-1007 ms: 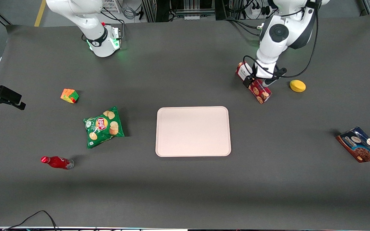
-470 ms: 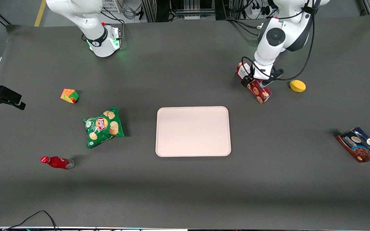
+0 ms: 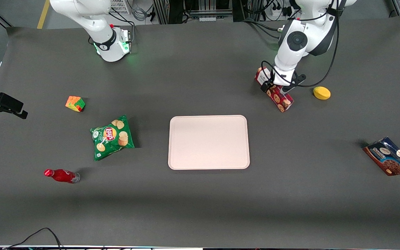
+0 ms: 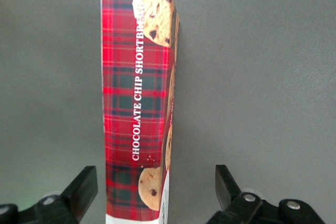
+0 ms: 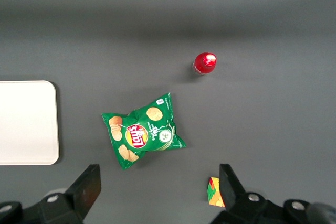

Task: Place red cookie box on tray
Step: 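Close the left gripper around the red cookie box, then lift the red cookie box and carry it toward the pink tray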

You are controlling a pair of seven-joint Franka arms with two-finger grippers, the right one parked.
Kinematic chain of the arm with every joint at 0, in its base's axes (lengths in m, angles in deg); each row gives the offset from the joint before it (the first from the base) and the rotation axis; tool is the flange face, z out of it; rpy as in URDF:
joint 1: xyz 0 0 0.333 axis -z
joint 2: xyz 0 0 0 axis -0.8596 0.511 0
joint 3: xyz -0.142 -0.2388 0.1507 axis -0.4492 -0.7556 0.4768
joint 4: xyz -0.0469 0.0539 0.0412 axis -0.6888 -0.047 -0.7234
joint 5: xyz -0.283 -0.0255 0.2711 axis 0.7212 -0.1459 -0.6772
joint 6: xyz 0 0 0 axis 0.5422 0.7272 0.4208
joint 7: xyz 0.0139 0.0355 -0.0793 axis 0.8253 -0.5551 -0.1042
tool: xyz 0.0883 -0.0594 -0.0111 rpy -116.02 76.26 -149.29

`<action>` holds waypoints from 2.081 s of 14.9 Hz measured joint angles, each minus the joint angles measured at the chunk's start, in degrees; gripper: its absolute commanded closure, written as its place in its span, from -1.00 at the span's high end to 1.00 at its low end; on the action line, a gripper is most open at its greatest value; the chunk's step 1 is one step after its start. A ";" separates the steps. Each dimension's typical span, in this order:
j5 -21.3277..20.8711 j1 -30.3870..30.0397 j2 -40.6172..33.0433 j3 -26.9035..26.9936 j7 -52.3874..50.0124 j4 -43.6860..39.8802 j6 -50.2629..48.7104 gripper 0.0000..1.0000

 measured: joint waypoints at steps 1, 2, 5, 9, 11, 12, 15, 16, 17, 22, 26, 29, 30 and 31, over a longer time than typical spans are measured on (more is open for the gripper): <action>0.00 0.00 0.13 0.00 0.00 0.01 0.00 0.85; 0.00 0.00 0.38 0.00 0.00 0.01 0.00 0.79; 0.00 -0.01 1.03 0.09 0.00 0.01 0.10 0.59; 0.00 -0.11 1.25 0.48 0.00 0.03 0.12 -0.03; 0.00 -0.15 1.27 0.67 0.00 0.05 0.45 -0.19; 0.01 -0.16 1.28 0.75 0.00 0.05 0.55 -0.27; 0.00 -0.17 1.32 1.14 0.00 0.05 0.71 -0.62; 0.00 -0.17 1.32 1.22 0.03 0.04 0.74 -0.68; 0.00 -0.17 1.32 1.26 0.13 0.00 0.77 -0.74; 0.00 -0.17 1.30 1.43 1.37 -1.60 1.26 -0.80; -0.04 -0.15 0.97 2.16 6.16 -5.72 1.18 -0.85; -1.25 -0.13 0.27 5.77 12.69 -13.08 -5.59 -0.89; -3.18 -0.12 0.17 7.03 14.32 -16.74 -9.29 -0.89; -5.76 -0.12 0.19 8.07 15.19 -20.62 -12.93 -0.89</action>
